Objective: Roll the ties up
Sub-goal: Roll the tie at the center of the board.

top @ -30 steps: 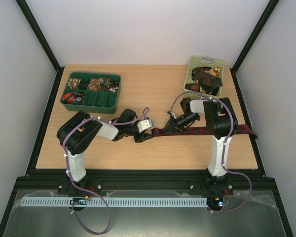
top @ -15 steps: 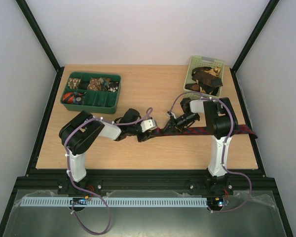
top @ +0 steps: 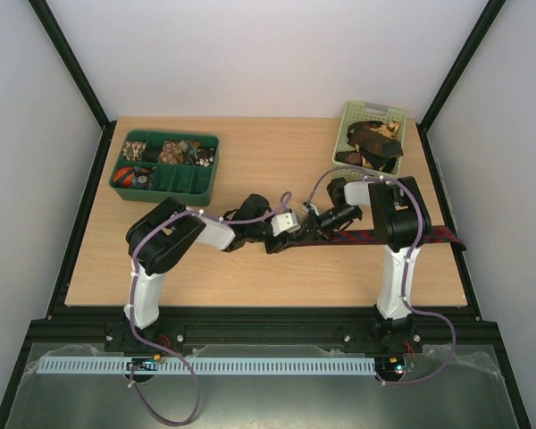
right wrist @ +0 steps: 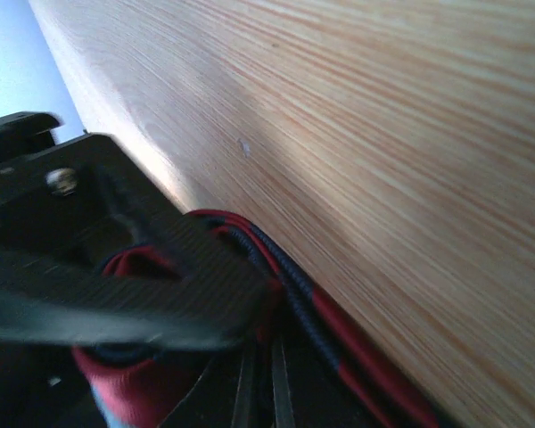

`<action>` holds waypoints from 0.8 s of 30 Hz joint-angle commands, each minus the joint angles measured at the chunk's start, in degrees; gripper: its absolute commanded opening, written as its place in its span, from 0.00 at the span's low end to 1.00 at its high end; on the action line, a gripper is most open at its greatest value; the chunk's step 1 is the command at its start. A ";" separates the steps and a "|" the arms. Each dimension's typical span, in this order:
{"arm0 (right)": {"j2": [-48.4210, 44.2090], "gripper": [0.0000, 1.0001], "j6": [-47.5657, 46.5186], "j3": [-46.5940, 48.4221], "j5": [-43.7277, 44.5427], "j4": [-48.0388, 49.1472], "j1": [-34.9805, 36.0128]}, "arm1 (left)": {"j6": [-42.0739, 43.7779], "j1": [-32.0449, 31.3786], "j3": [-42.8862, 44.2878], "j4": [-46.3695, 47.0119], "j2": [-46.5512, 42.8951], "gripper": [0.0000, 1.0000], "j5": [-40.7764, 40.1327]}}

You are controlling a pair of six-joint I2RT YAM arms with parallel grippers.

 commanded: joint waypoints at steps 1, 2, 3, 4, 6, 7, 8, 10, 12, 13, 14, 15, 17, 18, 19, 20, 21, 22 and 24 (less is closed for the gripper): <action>3.29 0.01 -0.29 -2.45 8.93 -0.38 0.75 | 2.75 0.13 -1.58 -1.36 4.22 0.43 -1.47; 3.31 0.01 -0.30 -2.47 8.90 -0.38 0.75 | 3.32 0.28 -2.15 -1.60 4.32 0.42 -1.46; 3.31 0.02 -0.28 -2.49 8.82 -0.37 0.74 | 3.61 0.45 -2.64 -1.86 4.37 0.42 -1.39; 3.31 0.02 -0.33 -2.47 8.74 -0.38 0.76 | 3.72 0.62 -3.08 -1.97 4.28 0.42 -1.30; 3.24 0.04 -0.55 -2.36 8.60 -0.45 0.74 | 4.17 0.89 -3.36 -2.99 4.24 0.41 -1.31; 3.08 0.05 -0.72 -2.25 8.35 -0.57 0.77 | 4.50 0.99 -3.33 -3.73 4.25 0.41 -1.36; 2.84 0.06 -0.95 -2.13 8.12 -0.75 0.76 | 4.89 1.03 -3.26 -4.30 4.31 0.40 -1.48; 2.04 0.12 -1.69 -1.61 7.39 -1.77 0.59 | 5.78 1.13 -3.01 -6.46 4.22 0.39 -2.51; 0.57 0.18 -2.75 -1.02 6.58 -3.33 -0.04 | 6.55 1.20 -2.72 -8.58 4.00 0.37 -4.27; -0.16 0.20 -3.23 -0.72 6.11 -4.17 -0.50 | 6.76 1.29 -2.50 -9.75 3.93 0.36 -5.22; -0.77 0.22 -3.88 -0.44 5.61 -5.36 -1.13 | 6.88 1.49 -2.27 -11.16 3.92 0.36 -6.02; -1.23 0.25 -4.94 0.05 5.18 -6.91 -1.66 | 6.66 1.74 -2.04 -12.32 3.94 0.36 -6.56; -2.14 0.30 -7.34 0.95 4.17 -10.22 -2.63 | 6.31 2.38 -1.44 -15.18 3.83 0.35 -7.14; -2.55 0.32 -8.37 1.29 3.90 -11.71 -3.09 | 6.29 2.50 -1.44 -16.06 3.47 0.36 -7.55; -3.04 0.34 -9.31 1.55 3.34 -12.93 -3.58 | 6.30 2.59 -1.43 -16.81 2.94 0.36 -7.96; -3.59 0.35 -9.87 1.65 2.86 -13.65 -3.88 | 6.34 2.74 -1.35 -17.63 2.55 0.36 -8.05; -4.23 0.38 -10.00 1.69 2.28 -13.84 -4.03 | 6.53 2.79 -1.20 -18.37 2.30 0.36 -8.24; -4.91 0.40 -9.59 1.50 1.17 -13.48 -4.02 | 6.64 2.80 -1.07 -19.11 2.02 0.36 -8.31; -6.24 0.44 -6.38 0.76 -1.98 -10.71 -4.01 | 6.81 2.75 -0.86 -19.88 1.65 0.36 -8.49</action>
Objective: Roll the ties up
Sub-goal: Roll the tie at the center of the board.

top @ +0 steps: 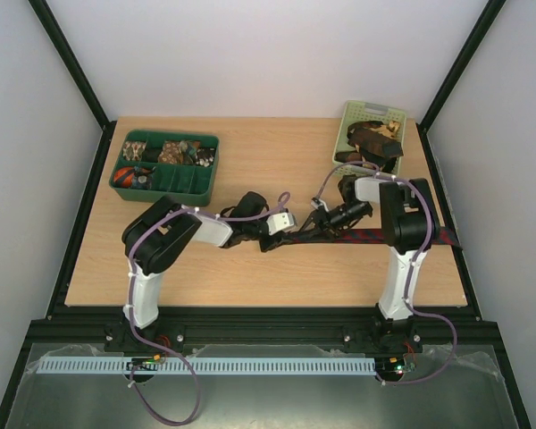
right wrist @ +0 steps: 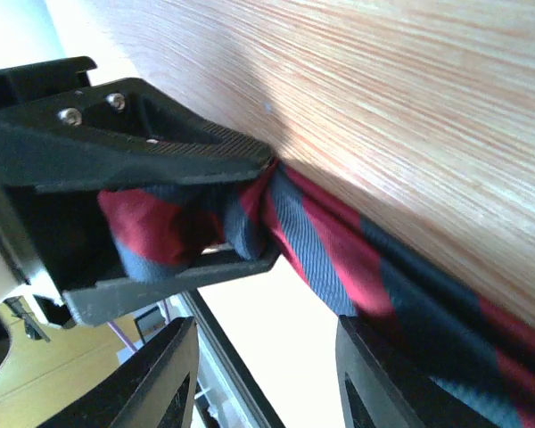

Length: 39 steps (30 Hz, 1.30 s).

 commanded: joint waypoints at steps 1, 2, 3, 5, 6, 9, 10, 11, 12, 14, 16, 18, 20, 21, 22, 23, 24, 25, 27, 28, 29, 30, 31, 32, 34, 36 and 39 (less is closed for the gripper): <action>-4.29 0.45 3.66 -1.10 -3.86 -0.02 -0.17 | 1.23 1.29 -1.15 -14.09 1.37 0.36 -5.94; -4.83 0.45 6.48 -1.66 -4.69 2.55 0.19 | 1.21 1.29 -0.85 -14.50 1.52 0.36 -5.74; -5.16 0.44 8.66 -2.14 -5.15 5.05 0.66 | 1.21 1.17 -0.65 -14.69 1.69 0.36 -5.70; -5.04 0.44 12.71 -2.66 -5.19 9.52 1.86 | 1.33 1.07 -0.62 -14.82 1.94 0.36 -5.72; -4.70 0.43 14.08 -2.80 -5.16 11.03 2.48 | 1.44 0.99 -0.66 -14.82 2.01 0.36 -5.72; -3.02 0.43 15.93 -2.37 -4.70 13.47 3.64 | 1.73 0.94 -0.89 -14.90 2.25 0.36 -5.74; -2.43 0.43 16.24 -2.25 -4.47 14.02 3.91 | 1.86 0.94 -1.00 -14.98 2.25 0.36 -5.77; -1.91 0.43 16.45 -2.12 -4.44 14.44 4.21 | 2.02 0.94 -1.09 -15.07 2.19 0.37 -5.76; -1.55 0.43 16.87 -2.16 -4.62 15.12 4.33 | 2.08 0.94 -1.26 -15.01 2.05 0.36 -5.77; -1.16 0.41 17.42 -2.22 -4.87 16.23 4.90 | 2.09 0.94 -1.28 -15.07 1.90 0.37 -5.83; -0.89 0.39 17.74 -2.27 -5.17 16.88 5.60 | 2.12 0.85 -1.28 -15.15 1.85 0.37 -5.87; -0.75 0.35 17.94 -2.56 -5.46 17.10 6.14 | 2.09 0.85 -1.24 -15.17 1.83 0.37 -5.87; -0.82 0.30 17.92 -2.93 -5.43 17.27 6.39 | 2.09 0.85 -1.12 -15.32 1.90 0.38 -5.93; -0.88 0.24 17.81 -2.99 -5.32 17.31 6.41 | 2.13 0.85 -1.11 -15.28 1.90 0.38 -5.98; -0.92 0.17 17.50 -2.86 -5.16 17.14 6.34 | 2.17 0.85 -1.10 -15.32 1.85 0.38 -5.99; -1.00 0.11 16.93 -2.78 -4.81 16.49 6.37 | 2.18 0.87 -1.10 -15.41 1.97 0.38 -5.96; -1.12 0.04 16.46 -2.63 -4.43 15.87 6.23 | 2.24 0.85 -1.17 -15.43 1.99 0.38 -5.98; -1.18 0.02 15.80 -2.65 -3.90 15.02 6.09 | 2.33 0.85 -1.19 -15.43 1.99 0.38 -6.05; -1.04 0.01 13.75 -2.92 -1.76 12.82 5.18 | 2.39 1.03 -1.31 -15.39 1.98 0.39 -5.85; -0.89 0.01 12.64 -3.19 -0.56 11.80 4.59 | 2.36 1.29 -1.44 -15.29 2.06 0.39 -5.76; -0.78 0.01 11.53 -3.65 0.84 11.14 4.05 | 2.42 1.51 -1.60 -15.12 2.01 0.40 -5.76; -0.71 0.01 10.93 -4.16 2.33 10.98 3.77 | 2.50 1.72 -1.70 -15.01 2.03 0.41 -5.54; -0.55 0.01 10.68 -4.52 3.49 11.06 3.54 | 2.59 1.99 -1.72 -14.91 2.07 0.43 -5.02; -0.24 0.01 10.50 -4.73 4.37 11.16 3.50 | 2.66 2.25 -1.65 -14.86 2.03 0.46 -4.47; 1.14 0.02 10.85 -4.90 5.30 11.71 3.53 | 2.77 2.69 -1.71 -14.24 1.30 0.56 -3.29; 1.96 0.01 11.01 -5.07 6.38 12.37 3.47 | 2.71 2.99 -1.87 -12.96 -0.25 0.71 -2.11; 2.37 0.01 10.26 -5.22 7.45 12.31 3.47 | 0.87 3.66 -2.21 -10.44 -4.06 0.97 -1.14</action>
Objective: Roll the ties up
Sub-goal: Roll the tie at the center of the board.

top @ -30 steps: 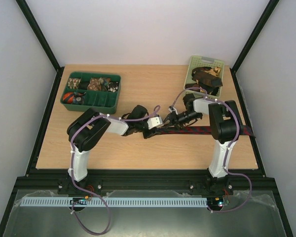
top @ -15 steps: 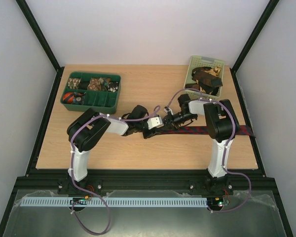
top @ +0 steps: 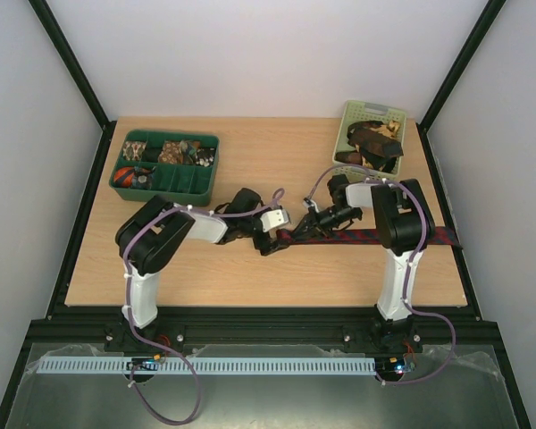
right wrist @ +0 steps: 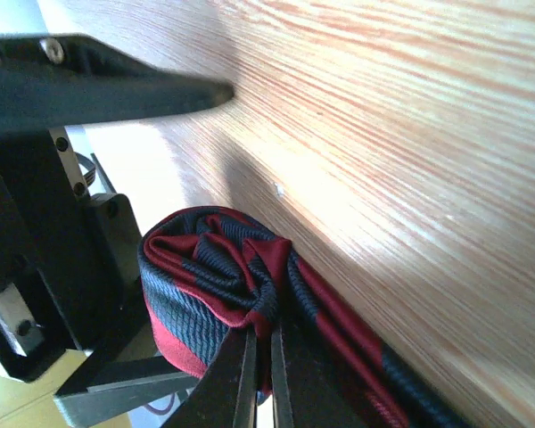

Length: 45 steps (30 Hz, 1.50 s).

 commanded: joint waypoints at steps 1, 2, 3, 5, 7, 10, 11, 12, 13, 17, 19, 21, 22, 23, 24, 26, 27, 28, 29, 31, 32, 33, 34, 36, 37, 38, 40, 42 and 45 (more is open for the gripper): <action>2.78 0.01 -2.22 -1.82 8.19 -3.44 -0.21 | -2.63 1.98 -2.94 -4.72 -4.30 0.99 -0.95; 2.58 0.01 -2.74 -2.08 8.65 -3.51 -0.18 | -3.80 2.39 -3.45 -3.44 -6.08 0.99 -1.01; 2.25 0.02 -3.03 -2.53 9.10 -3.41 -0.16 | -5.27 2.93 -3.84 -2.40 -7.94 0.99 -1.02; 1.69 0.01 -3.53 -3.21 10.06 -2.88 -0.12 | -8.72 4.30 -4.46 -1.31 -11.87 0.99 -0.33; 1.54 0.01 -3.80 -3.61 10.59 -2.71 0.04 | -12.84 5.85 -4.82 -0.52 -15.29 0.99 1.16; 1.38 0.01 -4.35 -4.01 11.99 -1.86 0.68 | -23.94 8.83 -5.41 2.97 -17.37 0.99 1.67; 1.31 0.01 -4.38 -3.98 12.30 -1.43 1.01 | -29.35 9.41 -4.01 0.75 -16.47 0.99 -1.28; 1.47 0.02 -4.34 -3.97 12.41 -1.14 1.19 | -31.02 9.93 -0.39 -5.25 -14.42 0.99 -2.34; 1.67 0.01 -4.20 -3.75 12.48 -0.92 1.31 | -28.69 11.03 3.83 -11.13 -11.87 0.99 2.98; 2.32 0.01 -3.84 -3.41 12.44 -0.31 1.69 | -26.23 11.68 -5.15 -0.20 -19.58 0.99 -2.76; 1.95 0.01 -3.93 -3.54 12.52 -0.35 1.77 | -20.25 9.94 -12.55 8.90 -26.92 0.99 -8.41; 1.57 0.01 -4.06 -4.02 12.38 -0.43 1.75 | -16.53 9.03 -11.70 5.61 -28.25 0.99 -5.89; 1.54 0.01 -4.15 -4.30 12.40 -0.45 1.84 | -12.74 8.81 -8.02 -1.66 -25.87 0.99 -0.59; 1.60 0.01 -4.30 -4.52 12.55 -0.36 1.84 | -7.51 8.53 -2.57 -12.06 -22.32 0.99 5.68; 1.74 0.01 -4.43 -4.70 12.62 -0.30 1.94 | -2.09 8.49 2.72 -23.16 -15.45 0.99 13.87; 2.11 0.01 -4.32 -4.82 13.01 0.10 2.03 | 3.11 9.73 11.60 -39.59 -5.86 0.99 23.79; 2.29 0.01 -4.02 -4.91 13.01 0.38 2.08 | -1.37 10.33 10.25 -33.72 -4.72 0.99 25.23; 2.34 0.01 -3.68 -4.92 13.12 0.57 2.11 | -6.41 10.66 4.30 -22.17 -6.53 0.99 25.52; 2.43 0.01 -3.37 -4.82 13.38 0.53 2.15 | -9.63 10.31 -3.75 -7.74 -10.62 0.99 23.41; 2.31 0.01 -3.53 -4.53 13.70 -0.06 2.17 | -11.36 6.97 -16.45 14.23 -17.40 0.99 11.60; 1.91 0.01 -3.64 -4.81 13.80 -0.08 2.21 | -9.95 4.62 -17.63 15.58 -18.68 0.99 4.15; 1.48 0.01 -3.77 -5.14 13.84 -0.06 2.25 | -9.59 3.16 -15.94 14.17 -18.81 0.99 -1.14; 1.08 0.02 -3.82 -5.46 13.81 -0.06 2.18 | -11.01 2.57 -13.56 12.12 -18.36 0.99 -4.78; 0.86 0.02 -3.83 -5.67 13.80 0.00 2.24 | -14.29 4.26 -9.92 9.49 -18.87 0.99 -4.41; 0.84 0.01 -3.87 -5.70 13.86 0.01 2.22 | -16.35 5.88 -9.90 11.24 -19.83 0.99 -2.18; 0.77 0.02 -3.91 -5.75 13.89 0.11 2.18 | -19.72 7.33 -10.55 14.08 -20.96 0.99 -1.45; 0.75 0.01 -3.90 -5.80 13.83 0.26 2.19 | -20.29 8.53 -10.39 14.97 -23.33 0.99 1.54; 0.87 0.01 -3.90 -5.61 13.76 0.35 2.20 | -19.38 7.77 -9.04 13.79 -24.59 0.99 -0.36; 0.92 0.01 -3.84 -5.45 13.58 0.48 2.23 | -13.25 7.20 -5.35 8.36 -25.01 0.99 2.09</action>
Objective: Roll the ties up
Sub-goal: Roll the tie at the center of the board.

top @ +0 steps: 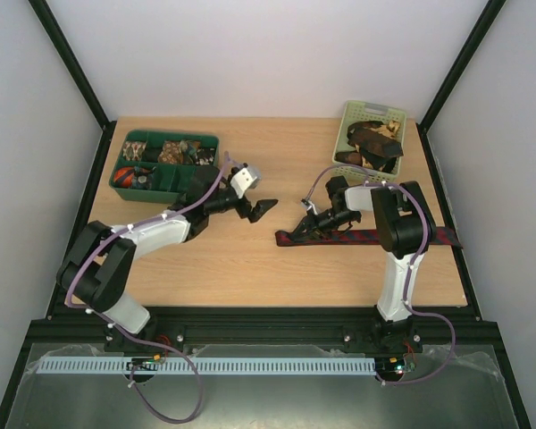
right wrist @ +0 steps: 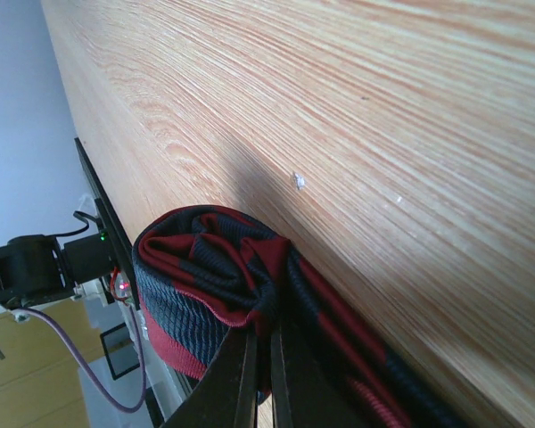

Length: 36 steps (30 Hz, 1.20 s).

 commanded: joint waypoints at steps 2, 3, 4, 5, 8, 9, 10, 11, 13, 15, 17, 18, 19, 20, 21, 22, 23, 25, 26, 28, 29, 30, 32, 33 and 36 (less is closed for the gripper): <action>2.60 0.01 -0.72 -2.65 12.37 -3.08 1.00 | 5.92 -3.07 4.05 -1.27 -3.06 0.99 -3.89; 2.53 0.01 -0.71 -2.64 12.41 -3.08 1.02 | 6.53 -3.69 5.02 -2.29 -3.75 0.99 -4.45; 2.44 0.02 -0.70 -2.62 12.44 -3.09 0.99 | 6.51 -3.83 7.19 -5.32 -3.76 0.99 -3.36; 2.35 0.01 -0.70 -2.67 12.43 -3.04 1.03 | 5.39 -3.69 8.81 -6.84 -3.74 0.99 -2.13; 2.19 0.01 -0.71 -2.66 12.51 -2.99 1.05 | -4.72 -3.57 8.89 -3.40 -3.97 0.99 -5.84; 2.10 0.01 -0.63 -2.80 12.51 -2.88 1.04 | -9.29 -2.81 8.78 -2.14 -3.86 0.99 -6.70; 2.12 0.01 -0.62 -2.84 12.45 -2.86 1.00 | -13.72 -1.89 9.20 -2.28 -3.34 0.99 -7.04; 2.23 0.01 -0.62 -2.83 12.44 -2.85 1.04 | -17.10 -1.08 10.64 -4.26 -2.55 0.99 -7.38; 2.25 0.01 -0.83 -2.62 12.64 -3.09 0.99 | -18.09 0.44 11.10 -4.28 -2.07 0.99 -0.83; 2.17 0.01 -0.92 -2.85 13.01 -3.00 0.99 | -9.86 -1.97 7.75 -4.48 -3.97 0.99 -2.59; 2.25 0.01 -0.97 -2.87 13.33 -3.08 1.00 | -1.78 -4.86 0.20 -2.13 -5.82 0.99 -5.20; 2.25 0.01 -1.04 -2.86 13.41 -3.13 1.01 | -0.04 -5.24 -3.18 -0.11 -6.29 0.99 -4.85; 2.25 0.01 -1.05 -2.93 13.62 -3.07 1.02 | 1.11 -5.42 -6.46 2.58 -6.20 0.99 -4.32; 2.23 0.01 -1.13 -3.01 13.88 -3.09 1.00 | 3.23 -5.44 -8.91 4.24 -5.70 0.99 -2.97; 2.25 0.01 -1.22 -3.07 14.22 -3.19 0.95 | 5.65 -5.53 -10.51 4.74 -4.66 0.99 -0.96; 2.33 0.01 -1.43 -3.08 14.52 -3.27 1.01 | 6.74 -5.51 -11.84 5.36 -3.65 0.99 -0.57; 2.40 0.01 -1.55 -3.09 14.67 -3.18 1.07 | 6.72 -5.19 -13.20 7.51 -2.33 0.99 0.10; 2.59 0.01 -1.43 -3.17 15.12 -3.04 0.98 | 8.84 -4.18 -14.49 9.22 0.49 0.99 5.31; 2.68 0.01 -1.33 -3.20 15.24 -3.03 1.01 | 10.56 -4.14 -14.50 9.50 2.13 0.99 7.04; 2.63 0.02 -1.15 -3.15 15.66 -2.85 1.01 | 12.72 -4.28 -13.93 10.59 5.65 0.99 9.60; 2.49 0.01 -1.26 -3.25 15.95 -2.73 0.99 | 13.30 -4.45 -13.62 11.96 7.31 0.99 9.63; 2.35 0.01 -1.33 -3.32 16.22 -2.70 1.02 | 13.23 -4.65 -13.40 13.71 9.03 0.99 9.28; 2.34 0.01 -1.60 -3.43 16.31 -2.84 0.99 | 14.05 -4.97 -12.52 15.88 11.99 0.99 8.42; 2.23 0.01 -1.65 -3.53 16.11 -2.81 0.99 | 14.45 -5.27 -12.08 16.92 13.50 0.99 7.42; 2.27 0.01 -1.82 -3.93 15.99 -2.64 1.01 | 14.45 -5.45 -9.21 17.47 18.13 0.99 7.01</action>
